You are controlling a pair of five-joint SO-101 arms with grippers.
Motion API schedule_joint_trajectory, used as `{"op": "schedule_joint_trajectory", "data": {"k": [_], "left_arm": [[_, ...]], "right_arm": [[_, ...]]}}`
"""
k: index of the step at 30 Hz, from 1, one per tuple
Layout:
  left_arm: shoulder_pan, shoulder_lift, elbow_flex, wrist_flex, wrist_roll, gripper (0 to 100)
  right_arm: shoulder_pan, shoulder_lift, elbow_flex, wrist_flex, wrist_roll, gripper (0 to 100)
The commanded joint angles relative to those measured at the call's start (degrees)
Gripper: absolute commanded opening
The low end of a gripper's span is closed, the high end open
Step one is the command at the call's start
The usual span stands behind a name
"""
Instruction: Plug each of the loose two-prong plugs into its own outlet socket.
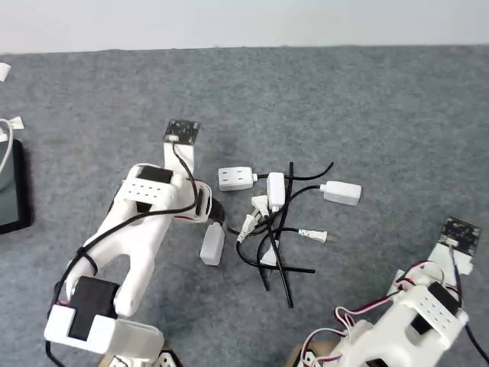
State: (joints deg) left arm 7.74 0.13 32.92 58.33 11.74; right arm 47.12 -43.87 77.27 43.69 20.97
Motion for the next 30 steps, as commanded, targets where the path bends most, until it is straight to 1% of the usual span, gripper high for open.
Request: {"op": "schedule_joint_trajectory", "data": {"k": [1,3,7,9,11,14,21,24,30], "left_arm": [[0.4,-3.7,-3.5,3.6,-8.3,25],[2.8,-6.9,-2.8,5.5,-10.7,19],[9.8,-14.5,2.3,6.3,-16.1,1],[12.9,-17.4,5.6,6.3,-16.9,2],[15.2,-18.9,8.0,6.3,-17.1,1],[16.8,-18.9,9.4,6.0,-17.1,1],[16.9,-15.7,11.1,1.1,-17.1,1],[16.5,-13.3,11.3,0.7,-17.1,1],[12.0,-6.7,11.2,0.4,-17.2,1]], "right_arm": [[-0.2,-1.3,-0.4,-0.7,0.5,1.1],[-0.2,-1.3,-0.3,-0.8,0.5,1.1],[-0.2,-1.3,-0.3,-0.8,0.5,1.1],[-0.2,-1.3,-0.3,-0.8,0.5,1.1],[-0.2,-1.3,-0.3,-0.8,0.5,1.1],[-0.2,-1.3,-0.3,-0.8,0.5,1.1],[-0.2,-1.3,-0.3,-0.8,0.5,1.1],[-0.2,-1.3,-0.3,-0.8,0.5,1.1],[-0.2,-1.3,-0.3,-0.8,0.5,1.1]]}}
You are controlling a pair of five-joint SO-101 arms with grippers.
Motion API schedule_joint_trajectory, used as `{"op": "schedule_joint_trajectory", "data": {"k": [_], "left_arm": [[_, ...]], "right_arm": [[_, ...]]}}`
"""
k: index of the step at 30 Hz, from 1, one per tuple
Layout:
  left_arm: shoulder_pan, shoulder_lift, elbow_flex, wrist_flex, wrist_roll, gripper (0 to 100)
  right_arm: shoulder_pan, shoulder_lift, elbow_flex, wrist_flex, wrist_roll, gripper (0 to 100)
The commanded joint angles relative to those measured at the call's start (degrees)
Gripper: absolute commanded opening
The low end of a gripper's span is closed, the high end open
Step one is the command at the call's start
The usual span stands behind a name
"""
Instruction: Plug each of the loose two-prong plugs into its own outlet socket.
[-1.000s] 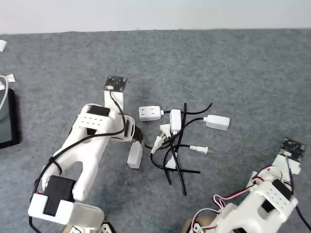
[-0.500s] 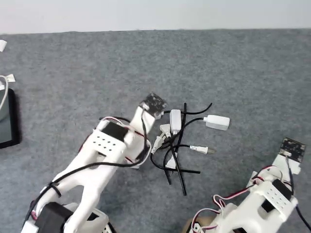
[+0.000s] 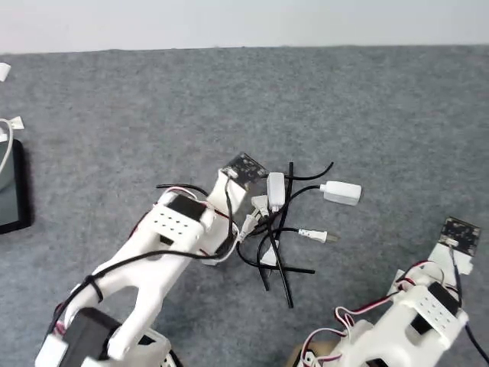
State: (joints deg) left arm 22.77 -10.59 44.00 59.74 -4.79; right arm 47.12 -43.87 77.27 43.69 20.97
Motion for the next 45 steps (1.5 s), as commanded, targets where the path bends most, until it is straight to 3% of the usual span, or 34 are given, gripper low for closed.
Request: {"op": "schedule_joint_trajectory", "data": {"k": [1,14,23,31,34,39,42,45], "left_arm": [[-3.9,5.0,0.2,-1.7,-0.7,1],[-13.7,7.9,1.2,0.5,-0.7,1],[-13.9,7.9,4.4,0.8,-7.5,1],[-13.8,7.3,7.7,1.9,-7.6,1],[-14.3,7.3,9.0,2.5,-7.6,1],[-16.6,7.3,9.1,2.5,-7.7,1],[-17.1,7.3,9.0,2.5,-7.9,1],[-17.1,7.3,9.0,2.5,-8.0,1]], "right_arm": [[-0.2,-1.3,-0.3,-0.8,0.5,1.1],[-0.2,-1.3,-0.3,-0.7,0.5,1.1],[-0.2,-1.3,-0.3,-0.7,0.5,1.1],[-0.9,-1.3,-3.1,1.7,-0.8,1.0],[-6.0,-1.3,-10.6,10.2,-6.0,1.0],[-23.3,-1.3,-21.8,24.5,-11.4,1.0],[-32.2,-1.3,-22.3,24.4,-8.6,1.0],[-42.3,-1.3,-21.5,26.2,-0.3,1.0]]}}
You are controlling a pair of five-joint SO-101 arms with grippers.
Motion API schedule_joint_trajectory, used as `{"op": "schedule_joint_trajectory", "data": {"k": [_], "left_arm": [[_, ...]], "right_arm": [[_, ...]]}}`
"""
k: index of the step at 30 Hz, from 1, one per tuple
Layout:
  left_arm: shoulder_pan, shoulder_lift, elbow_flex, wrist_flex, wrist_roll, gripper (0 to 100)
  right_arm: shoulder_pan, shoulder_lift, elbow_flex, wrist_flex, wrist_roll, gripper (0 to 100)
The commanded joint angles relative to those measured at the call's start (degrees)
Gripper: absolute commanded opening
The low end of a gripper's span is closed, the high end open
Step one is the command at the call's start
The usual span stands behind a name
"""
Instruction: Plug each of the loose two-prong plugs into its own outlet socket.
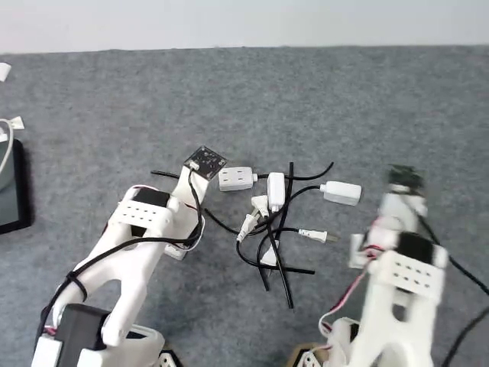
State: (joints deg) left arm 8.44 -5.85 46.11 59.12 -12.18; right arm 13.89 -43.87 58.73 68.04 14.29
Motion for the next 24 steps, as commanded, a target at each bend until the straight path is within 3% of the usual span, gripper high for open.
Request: {"op": "schedule_joint_trajectory", "data": {"k": [1,6,13,19,21,24], "left_arm": [[-2.8,2.5,6.9,3.2,-0.6,1],[-2.9,2.5,7.0,3.2,-0.6,1],[-3.0,2.5,7.1,3.2,-0.3,1],[-6.2,-1.1,9.0,2.6,-0.4,1],[-6.8,-4.2,10.9,1.3,-0.3,1],[-6.5,-8.3,13.6,0.6,-0.2,1]], "right_arm": [[-12.2,-1.3,-2.5,2.2,8.8,1.0],[-24.7,-1.3,-2.4,-4.4,7.2,1.4],[-33.5,-0.6,-2.1,-19.8,-17.0,1.6],[-46.3,-0.4,-2.0,-23.8,-20.4,1.6],[-47.7,1.3,-2.3,-25.9,-25.6,1.6],[-47.6,6.2,-2.3,-28.8,-26.4,1.6]]}}
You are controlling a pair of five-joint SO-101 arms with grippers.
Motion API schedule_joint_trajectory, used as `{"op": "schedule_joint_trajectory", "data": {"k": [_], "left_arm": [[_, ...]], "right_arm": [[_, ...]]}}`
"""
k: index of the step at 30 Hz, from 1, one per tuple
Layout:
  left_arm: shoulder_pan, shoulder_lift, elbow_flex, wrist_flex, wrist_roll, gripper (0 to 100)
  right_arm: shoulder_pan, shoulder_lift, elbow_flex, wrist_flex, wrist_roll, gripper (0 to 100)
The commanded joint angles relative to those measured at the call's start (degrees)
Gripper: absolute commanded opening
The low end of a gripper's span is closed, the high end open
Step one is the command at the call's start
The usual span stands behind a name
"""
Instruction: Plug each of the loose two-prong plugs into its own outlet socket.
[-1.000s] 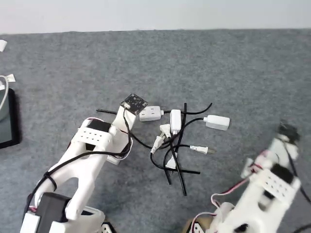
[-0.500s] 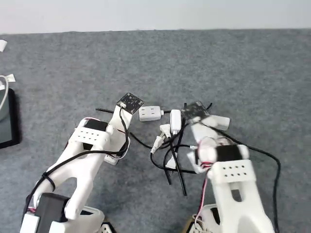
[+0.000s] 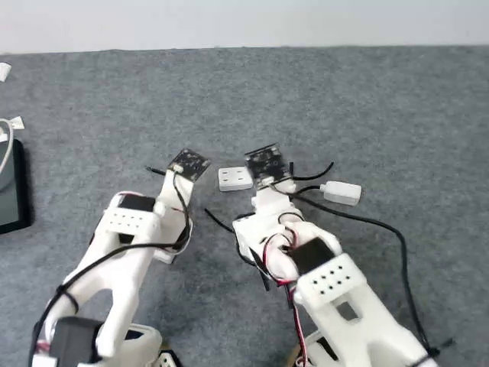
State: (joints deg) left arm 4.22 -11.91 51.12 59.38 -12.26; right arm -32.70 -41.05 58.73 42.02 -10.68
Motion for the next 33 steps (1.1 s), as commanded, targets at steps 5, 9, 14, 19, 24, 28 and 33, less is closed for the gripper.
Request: {"op": "schedule_joint_trajectory", "data": {"k": [5,9,14,19,24,28,33], "left_arm": [[-2.2,-3.9,9.6,-0.3,-0.1,1],[-2.2,-3.9,9.6,-0.3,-0.3,1],[-2.2,-3.9,9.6,-0.2,-0.3,1],[-2.2,-3.9,9.7,-0.1,-0.4,1],[-2.2,-3.9,9.7,-0.1,-0.4,1],[-2.2,-3.9,9.8,-0.1,-0.4,1],[-2.3,-4.0,9.8,0.0,-0.4,1]], "right_arm": [[-1.1,10.8,-2.3,-5.8,-1.4,1.6],[-1.3,17.1,-3.1,-6.7,-1.4,2.8],[-1.7,22.7,-8.3,-3.5,-4.9,10.6],[-2.8,24.5,-9.6,-3.8,-4.6,11.0],[-5.0,27.0,-11.7,-3.7,-4.5,11.2],[-4.2,33.5,-17.7,1.5,-4.4,11.2],[-4.1,39.3,-24.0,8.7,-4.0,11.2]]}}
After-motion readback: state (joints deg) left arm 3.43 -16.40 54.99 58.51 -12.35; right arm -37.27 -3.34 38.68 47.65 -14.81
